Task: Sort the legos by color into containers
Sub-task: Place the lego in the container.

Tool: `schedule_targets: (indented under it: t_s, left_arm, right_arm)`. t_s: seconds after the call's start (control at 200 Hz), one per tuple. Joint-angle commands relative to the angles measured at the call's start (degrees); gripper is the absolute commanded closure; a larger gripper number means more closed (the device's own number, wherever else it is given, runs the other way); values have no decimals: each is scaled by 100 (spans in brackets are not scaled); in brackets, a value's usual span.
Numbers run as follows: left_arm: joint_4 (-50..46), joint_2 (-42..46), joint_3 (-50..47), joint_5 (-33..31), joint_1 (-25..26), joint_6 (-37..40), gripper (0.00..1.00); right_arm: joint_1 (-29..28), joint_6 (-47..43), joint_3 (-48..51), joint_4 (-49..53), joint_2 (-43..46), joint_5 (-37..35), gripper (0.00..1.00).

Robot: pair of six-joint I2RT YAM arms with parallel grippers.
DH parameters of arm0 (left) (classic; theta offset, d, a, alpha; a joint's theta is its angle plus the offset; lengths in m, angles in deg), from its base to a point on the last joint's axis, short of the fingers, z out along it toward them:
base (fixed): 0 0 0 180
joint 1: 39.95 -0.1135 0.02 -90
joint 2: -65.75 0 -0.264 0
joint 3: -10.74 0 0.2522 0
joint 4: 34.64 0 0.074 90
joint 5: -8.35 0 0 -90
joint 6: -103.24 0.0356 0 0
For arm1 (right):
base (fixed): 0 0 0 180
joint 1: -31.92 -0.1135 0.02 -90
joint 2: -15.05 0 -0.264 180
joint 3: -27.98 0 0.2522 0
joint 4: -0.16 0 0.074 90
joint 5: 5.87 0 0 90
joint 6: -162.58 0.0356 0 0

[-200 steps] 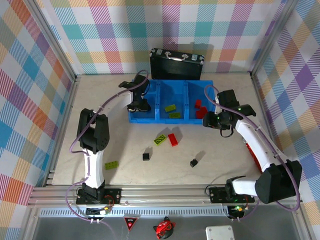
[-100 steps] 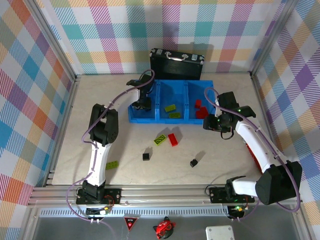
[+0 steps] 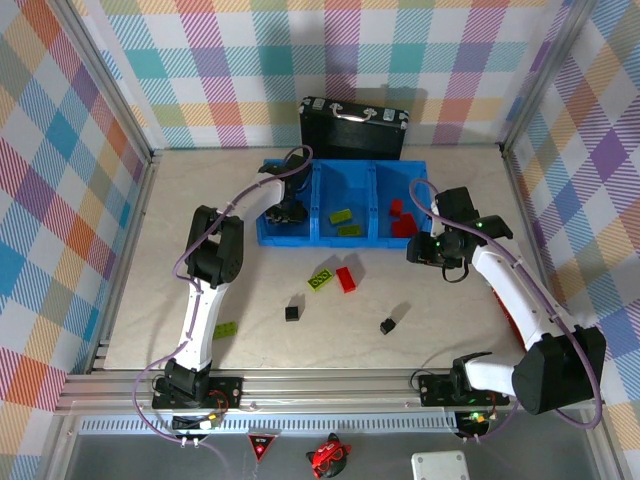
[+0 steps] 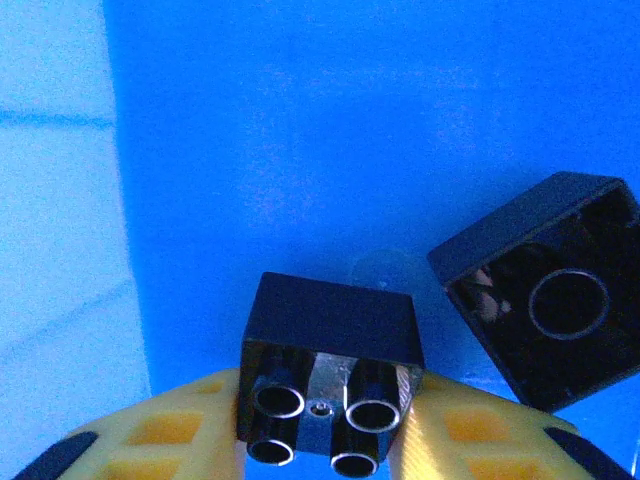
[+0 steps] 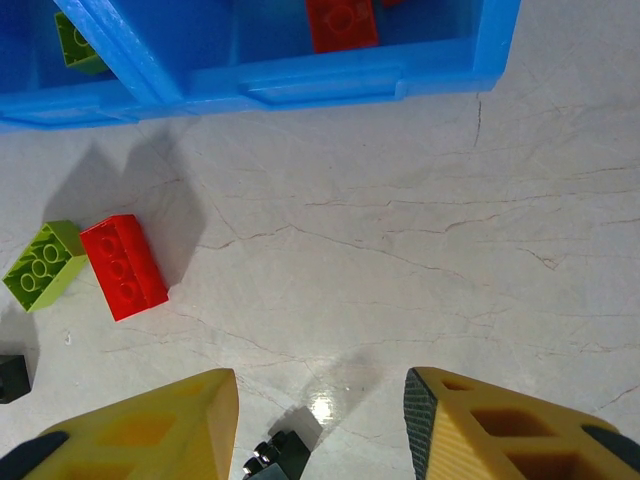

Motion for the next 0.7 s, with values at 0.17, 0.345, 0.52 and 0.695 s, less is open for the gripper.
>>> schedule_targets:
  t_s: [0.17,0.345,0.52,0.695]
  left_arm:
    - [-73,260,141,185,-54,4,55]
    - [-108,523,117,345,-52,-15,54]
    - [-133,912,-4,471,-52,-14,54]
    - [-120,1417,-364,557,-52,7,55]
  right_arm:
    - [15,69,-36,96,128,140,51]
    - [20,94,-73,97,119,198,51]
    - [17,131,-89,85,85,305,51]
    - [7,191,-71,82,59,387,51]
